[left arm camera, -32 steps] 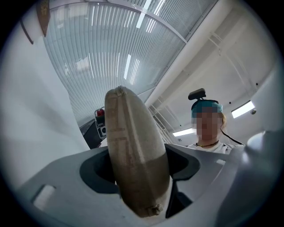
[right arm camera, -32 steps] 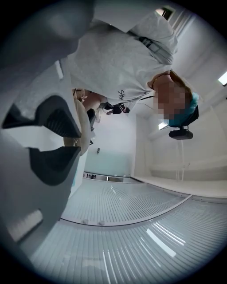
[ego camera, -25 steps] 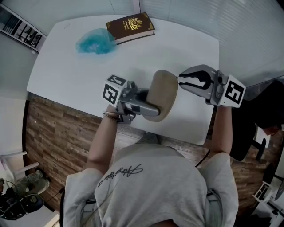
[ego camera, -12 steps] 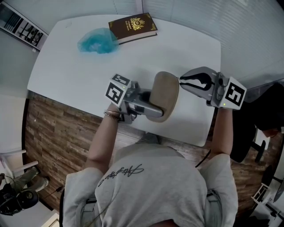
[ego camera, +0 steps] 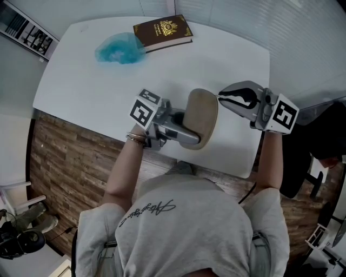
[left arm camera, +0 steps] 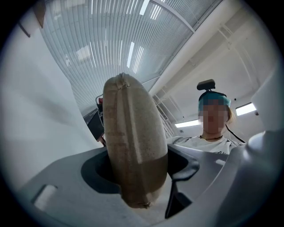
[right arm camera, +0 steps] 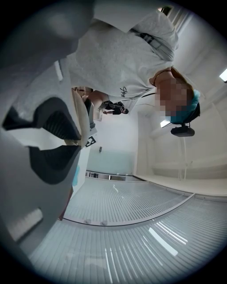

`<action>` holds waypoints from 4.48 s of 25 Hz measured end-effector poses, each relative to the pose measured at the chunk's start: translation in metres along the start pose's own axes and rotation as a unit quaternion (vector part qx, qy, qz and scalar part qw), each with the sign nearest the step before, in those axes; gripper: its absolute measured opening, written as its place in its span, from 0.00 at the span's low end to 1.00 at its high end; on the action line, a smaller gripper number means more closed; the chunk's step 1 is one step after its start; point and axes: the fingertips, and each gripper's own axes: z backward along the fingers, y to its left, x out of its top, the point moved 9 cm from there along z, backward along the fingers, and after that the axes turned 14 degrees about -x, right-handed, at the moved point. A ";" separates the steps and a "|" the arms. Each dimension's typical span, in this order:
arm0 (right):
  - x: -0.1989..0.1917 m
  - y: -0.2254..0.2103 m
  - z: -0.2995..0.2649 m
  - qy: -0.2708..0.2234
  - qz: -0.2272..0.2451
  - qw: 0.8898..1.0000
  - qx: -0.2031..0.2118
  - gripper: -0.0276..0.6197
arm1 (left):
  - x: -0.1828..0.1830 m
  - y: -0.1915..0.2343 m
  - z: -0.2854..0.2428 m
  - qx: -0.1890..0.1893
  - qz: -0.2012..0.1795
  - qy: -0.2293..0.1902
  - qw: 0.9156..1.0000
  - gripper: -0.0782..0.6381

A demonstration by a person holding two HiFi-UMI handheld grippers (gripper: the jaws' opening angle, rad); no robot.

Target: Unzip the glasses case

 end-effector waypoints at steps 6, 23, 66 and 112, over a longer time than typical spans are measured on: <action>-0.007 0.001 -0.002 0.020 0.004 1.000 -0.008 0.06 | 0.000 0.002 -0.004 -0.001 0.006 0.015 1.000 0.53; -0.011 -0.010 -0.016 0.067 0.055 0.994 -0.070 0.05 | 0.006 0.019 0.005 0.103 -0.043 -0.112 0.987 0.54; -0.033 -0.005 -0.009 0.140 0.135 0.971 -0.138 0.05 | 0.003 0.040 0.009 0.073 0.060 -0.274 0.957 0.51; -0.048 0.052 0.027 0.153 0.103 0.959 -0.214 0.05 | 0.022 0.048 0.021 0.110 0.076 -0.342 0.930 0.51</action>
